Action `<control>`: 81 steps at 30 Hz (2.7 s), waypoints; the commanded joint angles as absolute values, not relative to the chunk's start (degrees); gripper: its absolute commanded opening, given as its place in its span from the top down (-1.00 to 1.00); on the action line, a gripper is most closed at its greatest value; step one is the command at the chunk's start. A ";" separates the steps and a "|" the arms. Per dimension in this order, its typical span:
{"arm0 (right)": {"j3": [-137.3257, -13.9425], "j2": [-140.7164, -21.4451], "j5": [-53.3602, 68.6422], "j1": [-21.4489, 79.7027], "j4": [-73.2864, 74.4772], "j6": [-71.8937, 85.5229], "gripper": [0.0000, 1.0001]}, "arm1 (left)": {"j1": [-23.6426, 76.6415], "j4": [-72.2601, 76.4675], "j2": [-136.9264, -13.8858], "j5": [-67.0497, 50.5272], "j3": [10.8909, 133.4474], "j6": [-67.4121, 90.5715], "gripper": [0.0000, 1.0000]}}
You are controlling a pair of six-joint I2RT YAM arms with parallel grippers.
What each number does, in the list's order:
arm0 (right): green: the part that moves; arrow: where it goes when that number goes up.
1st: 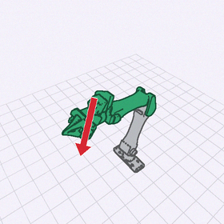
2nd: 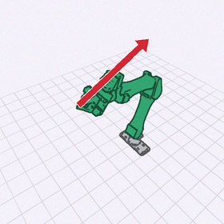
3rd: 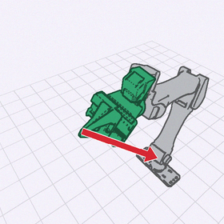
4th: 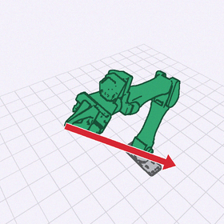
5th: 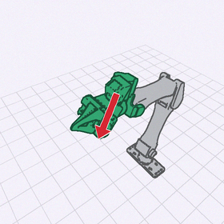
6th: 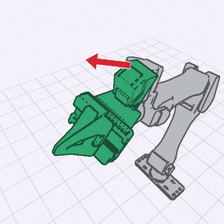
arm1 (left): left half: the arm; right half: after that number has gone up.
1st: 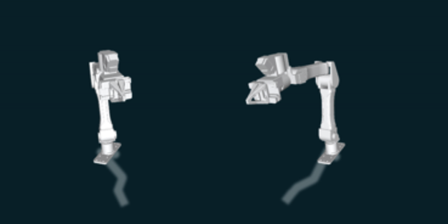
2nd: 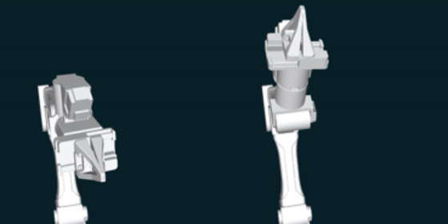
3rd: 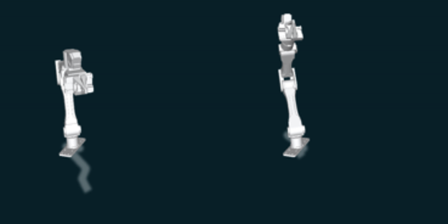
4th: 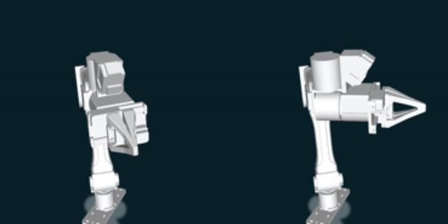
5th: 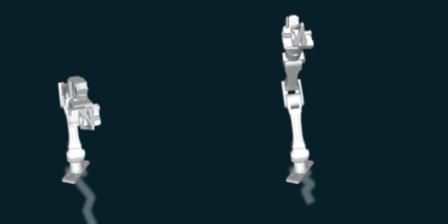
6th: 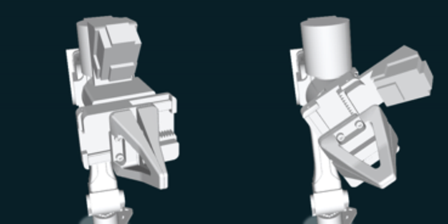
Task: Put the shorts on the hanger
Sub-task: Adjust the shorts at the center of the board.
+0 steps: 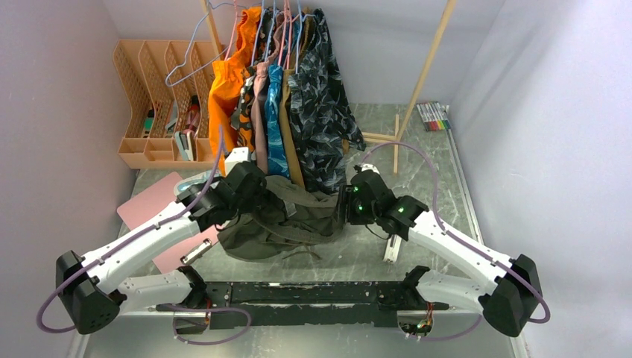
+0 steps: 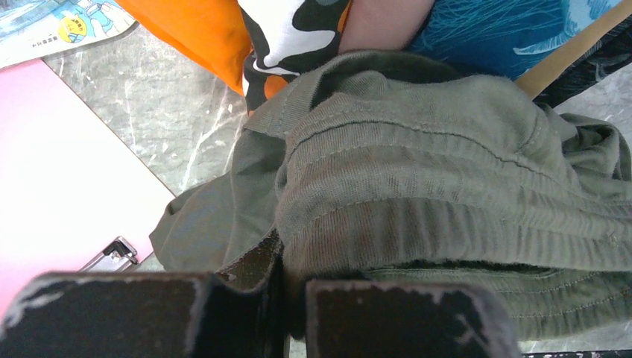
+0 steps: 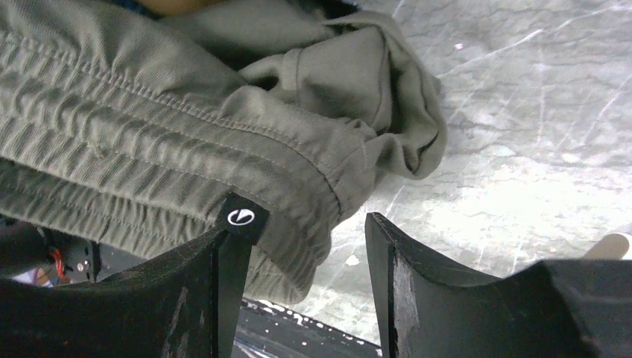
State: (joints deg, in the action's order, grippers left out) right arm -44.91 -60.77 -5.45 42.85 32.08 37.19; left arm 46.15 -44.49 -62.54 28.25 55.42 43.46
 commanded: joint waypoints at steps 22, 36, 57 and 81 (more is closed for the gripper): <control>-62.28 -56.69 -17.89 47.69 43.22 30.95 1.00 | 45.20 -46.92 -56.82 23.83 67.55 38.30 0.86; -111.67 -61.60 -12.00 47.65 50.02 13.58 1.00 | 45.19 -38.27 -47.35 2.61 106.80 15.73 0.86; -99.15 -50.54 0.60 47.66 37.85 13.83 1.00 | 45.20 -43.28 -50.83 0.19 104.28 14.13 0.86; -51.25 -46.77 -7.75 47.64 27.67 38.58 1.00 | 45.22 -47.07 -55.74 14.50 68.57 28.74 0.86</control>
State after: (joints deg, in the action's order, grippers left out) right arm -56.23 -47.27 -5.37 47.94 34.79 31.31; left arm 45.56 -47.29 -53.91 8.64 72.01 23.97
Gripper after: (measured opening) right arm 0.019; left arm 0.087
